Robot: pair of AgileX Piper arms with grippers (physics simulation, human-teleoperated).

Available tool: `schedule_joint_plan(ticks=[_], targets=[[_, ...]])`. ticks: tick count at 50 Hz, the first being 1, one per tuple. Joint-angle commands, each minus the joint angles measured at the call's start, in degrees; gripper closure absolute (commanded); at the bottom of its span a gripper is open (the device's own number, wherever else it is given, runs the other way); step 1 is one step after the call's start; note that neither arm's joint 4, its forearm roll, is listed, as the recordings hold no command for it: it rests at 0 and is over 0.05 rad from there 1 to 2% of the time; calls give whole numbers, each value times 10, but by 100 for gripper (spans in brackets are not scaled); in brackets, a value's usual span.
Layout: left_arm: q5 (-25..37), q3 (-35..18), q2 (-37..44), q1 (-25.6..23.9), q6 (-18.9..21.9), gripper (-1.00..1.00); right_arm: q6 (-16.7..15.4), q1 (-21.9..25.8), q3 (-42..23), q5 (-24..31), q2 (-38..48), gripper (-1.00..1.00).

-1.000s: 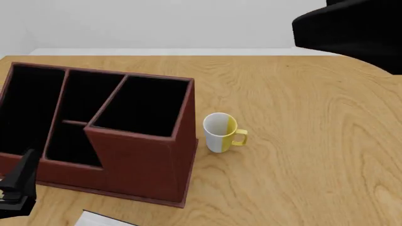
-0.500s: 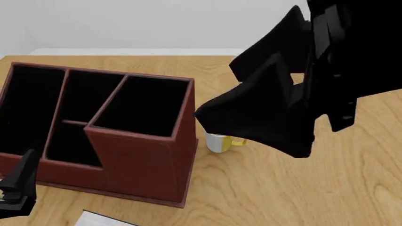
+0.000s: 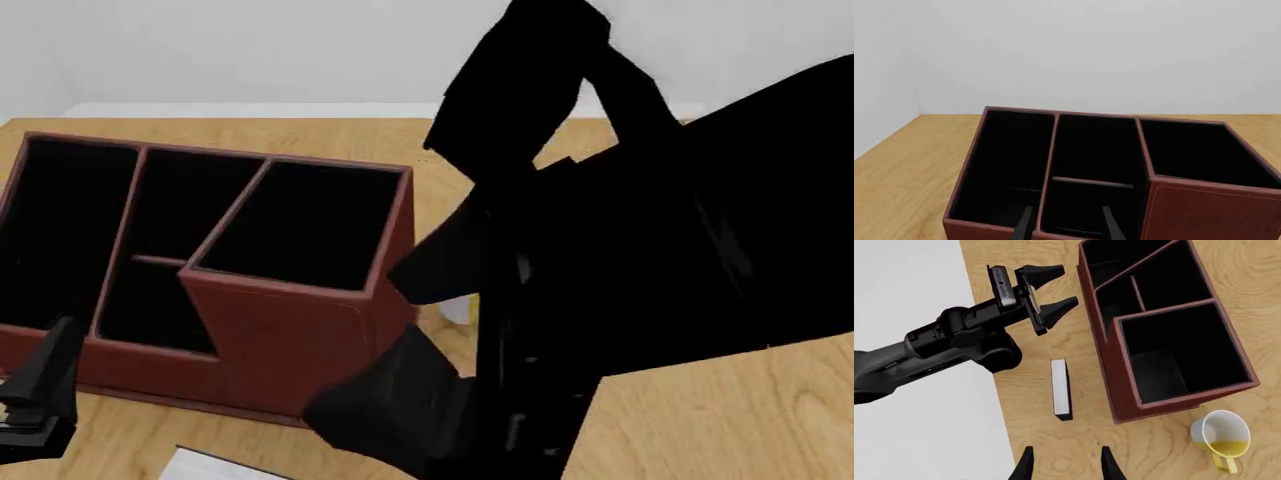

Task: Pick up the book and place it in the front compartment of the caddy.

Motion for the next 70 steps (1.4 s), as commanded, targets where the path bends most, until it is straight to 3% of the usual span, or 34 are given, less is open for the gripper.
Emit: schedule_joint_plan(ticks=[1, 24, 30, 70], targets=[[0, 0, 0, 0, 0, -100, 6, 17, 33, -45, 17, -100], [0, 0, 0, 0, 0, -100, -11, 11, 94, -130, 60, -100], [0, 0, 0, 0, 0, -100, -28, 4, 108, -151, 70, -100], [0, 0, 0, 0, 0, -100, -18, 19, 182, -266, 124, -100]])
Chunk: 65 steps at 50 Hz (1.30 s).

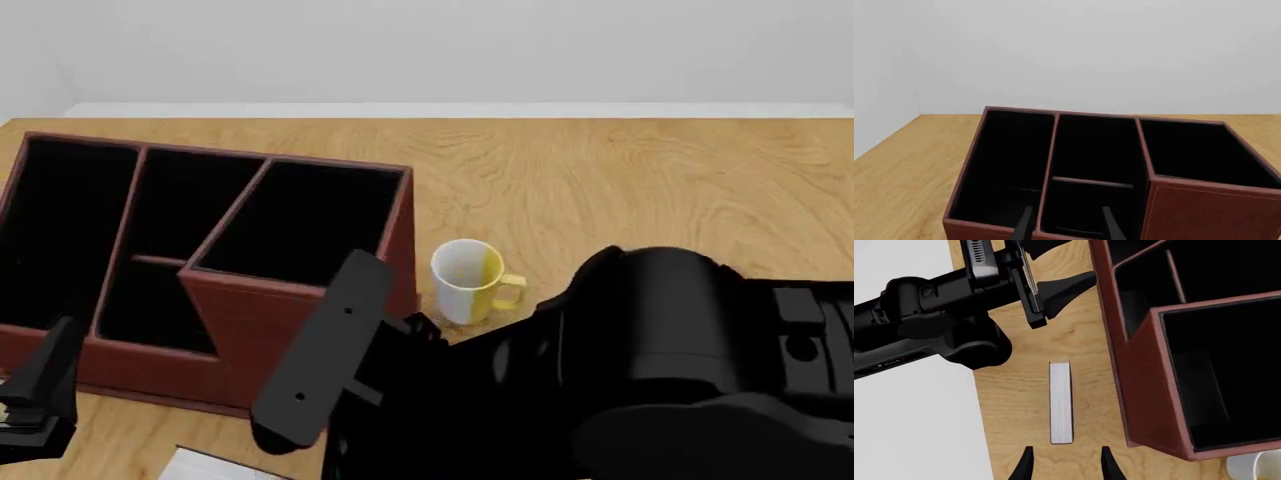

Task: Pick up the book and place it in the front compartment of the caddy.

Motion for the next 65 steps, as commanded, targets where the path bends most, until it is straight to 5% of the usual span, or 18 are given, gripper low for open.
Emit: schedule_joint_plan(ticks=[1, 30, 65], targets=[[0, 0, 0, 0, 0, -100, 6, 6, 21, -34, 15, -100], [0, 0, 0, 0, 0, -100, -1, 1, 52, -125, 86, -100], [0, 0, 0, 0, 0, -100, -4, -4, 61, -168, 150, -100]])
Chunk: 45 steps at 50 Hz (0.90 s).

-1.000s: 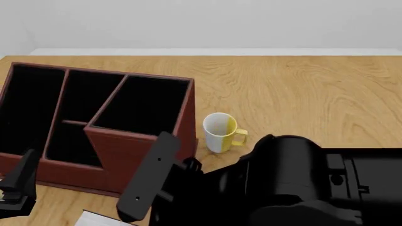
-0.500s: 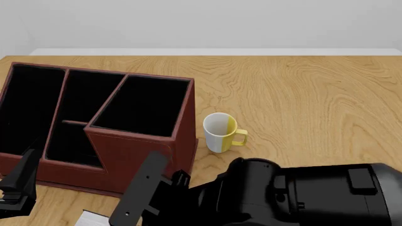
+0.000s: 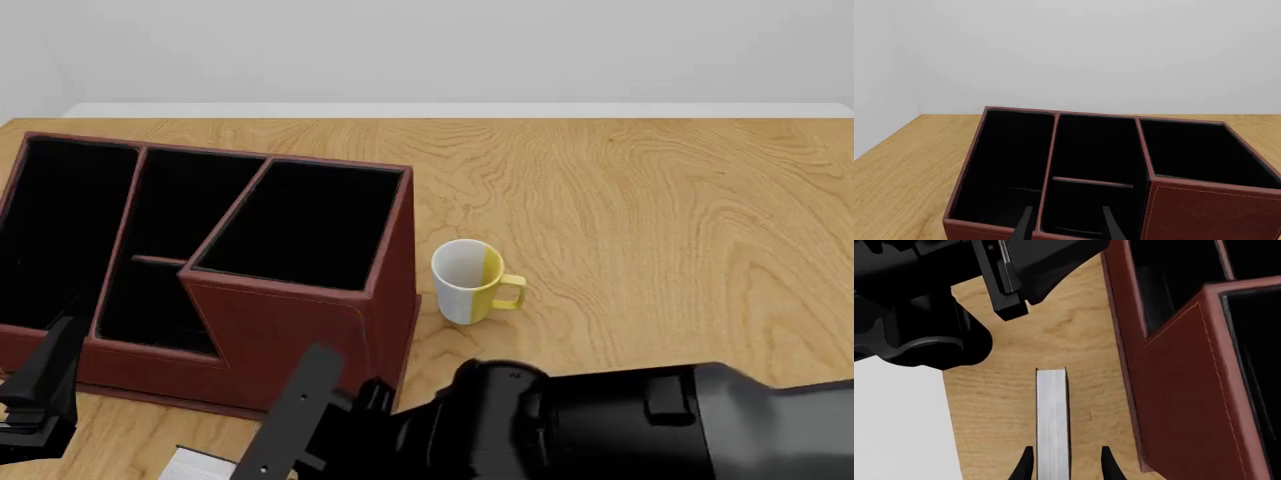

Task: Pick up the book and place it in the front compartment of the caddy.

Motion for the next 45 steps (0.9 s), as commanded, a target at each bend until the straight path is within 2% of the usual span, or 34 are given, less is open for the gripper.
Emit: schedule_joint_plan(ticks=[1, 8, 9, 23, 45], targets=[[0, 0, 0, 0, 0, -100, 1, 0, 2, -11, 16, -100], [0, 0, 0, 0, 0, -100, 2, 4, 2, -12, 20, -100], [0, 0, 0, 0, 0, -100, 2, 3, 2, -12, 19, 100], [0, 0, 0, 0, 0, -100, -1, 16, -10, 13, -5, 100], [0, 0, 0, 0, 0, -100, -20, 51, -91, 148, -98, 100]])
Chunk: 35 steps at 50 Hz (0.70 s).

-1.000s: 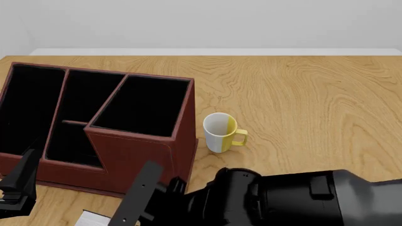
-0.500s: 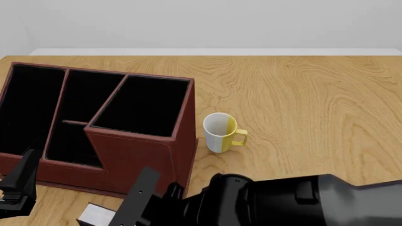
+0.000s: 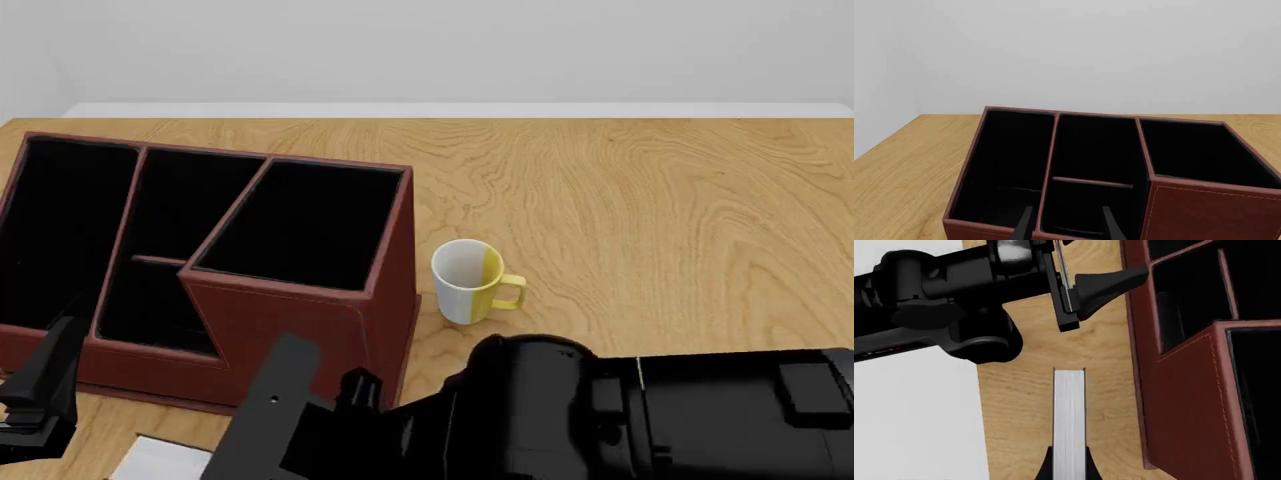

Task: Pick up the book and place it in the front compartment of the caddy.

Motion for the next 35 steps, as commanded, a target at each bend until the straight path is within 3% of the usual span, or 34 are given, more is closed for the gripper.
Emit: schedule_joint_plan(ticks=[1, 35], targets=[[0, 0, 0, 0, 0, -100, 1, 14, -41, 61, -46, 100], [0, 0, 0, 0, 0, -100, -12, 40, -158, 222, -133, 100]])
